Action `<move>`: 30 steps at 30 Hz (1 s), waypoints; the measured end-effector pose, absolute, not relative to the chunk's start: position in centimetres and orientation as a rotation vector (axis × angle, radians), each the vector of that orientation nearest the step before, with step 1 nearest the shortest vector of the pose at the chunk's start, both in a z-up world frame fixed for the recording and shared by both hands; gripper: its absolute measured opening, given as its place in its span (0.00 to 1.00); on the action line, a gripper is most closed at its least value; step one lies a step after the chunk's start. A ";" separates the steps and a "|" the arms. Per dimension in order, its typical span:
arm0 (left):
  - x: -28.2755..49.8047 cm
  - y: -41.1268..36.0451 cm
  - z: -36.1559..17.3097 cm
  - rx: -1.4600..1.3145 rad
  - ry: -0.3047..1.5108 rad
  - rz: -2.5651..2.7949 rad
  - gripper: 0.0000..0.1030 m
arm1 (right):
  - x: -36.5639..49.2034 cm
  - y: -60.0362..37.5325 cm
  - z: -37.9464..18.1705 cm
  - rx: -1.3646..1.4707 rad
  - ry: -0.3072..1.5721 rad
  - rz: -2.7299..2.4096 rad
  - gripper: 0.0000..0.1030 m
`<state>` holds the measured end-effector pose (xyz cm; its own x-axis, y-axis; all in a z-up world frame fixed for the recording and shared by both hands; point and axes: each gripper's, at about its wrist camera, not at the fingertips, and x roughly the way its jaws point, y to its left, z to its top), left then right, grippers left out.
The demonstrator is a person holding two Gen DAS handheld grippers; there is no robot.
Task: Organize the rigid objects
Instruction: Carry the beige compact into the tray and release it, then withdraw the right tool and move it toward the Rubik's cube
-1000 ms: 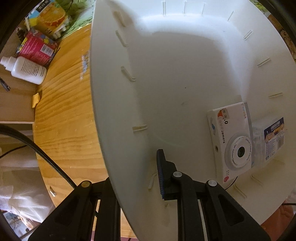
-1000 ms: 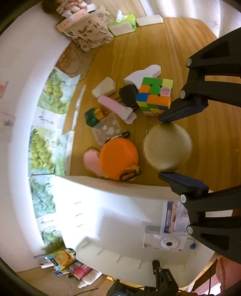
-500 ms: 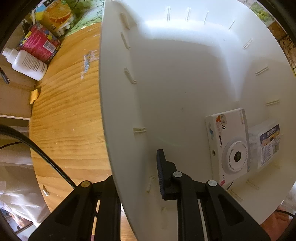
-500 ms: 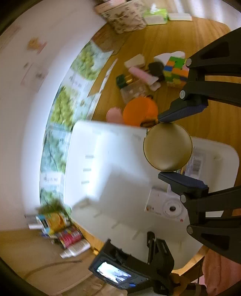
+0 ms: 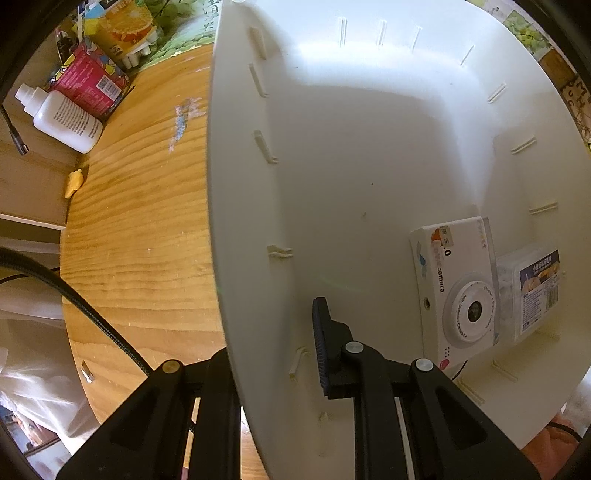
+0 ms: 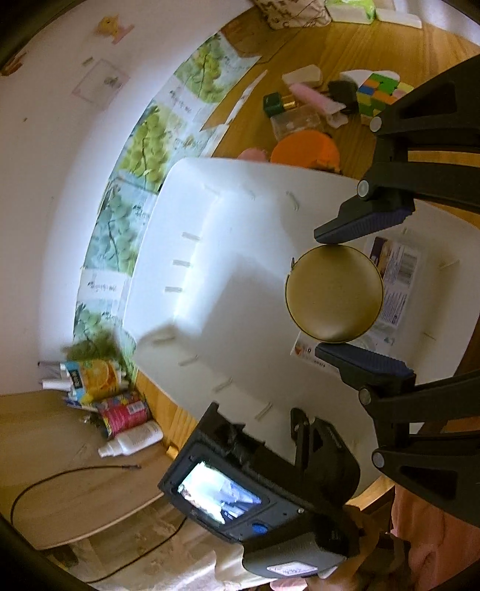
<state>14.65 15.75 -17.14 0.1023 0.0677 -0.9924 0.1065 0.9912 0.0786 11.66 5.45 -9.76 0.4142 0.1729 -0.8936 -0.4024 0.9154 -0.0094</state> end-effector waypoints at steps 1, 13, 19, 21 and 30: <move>14.6 15.8 -17.3 0.145 1.469 -0.028 0.18 | 11.6 5.5 -9.7 -0.234 1.082 0.376 0.54; 14.7 15.0 -17.5 0.169 1.469 -0.022 0.19 | 11.6 3.9 -8.7 -0.167 1.031 0.360 0.67; 14.7 14.5 -17.6 0.180 1.466 -0.019 0.20 | 11.9 1.0 -8.6 -0.097 1.015 0.274 0.73; 14.6 14.3 -17.6 0.180 1.466 -0.018 0.20 | 11.9 -0.4 -8.7 -0.076 1.008 0.232 0.73; 14.7 13.4 -17.6 0.196 1.465 -0.007 0.21 | 11.8 -6.9 -10.1 0.043 1.041 0.021 0.73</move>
<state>14.69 13.38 -17.60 0.1088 0.1144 -0.9875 0.1241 0.9840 0.1277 11.76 -6.93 -10.09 0.5054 0.0380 -0.8620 0.0026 0.9990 0.0456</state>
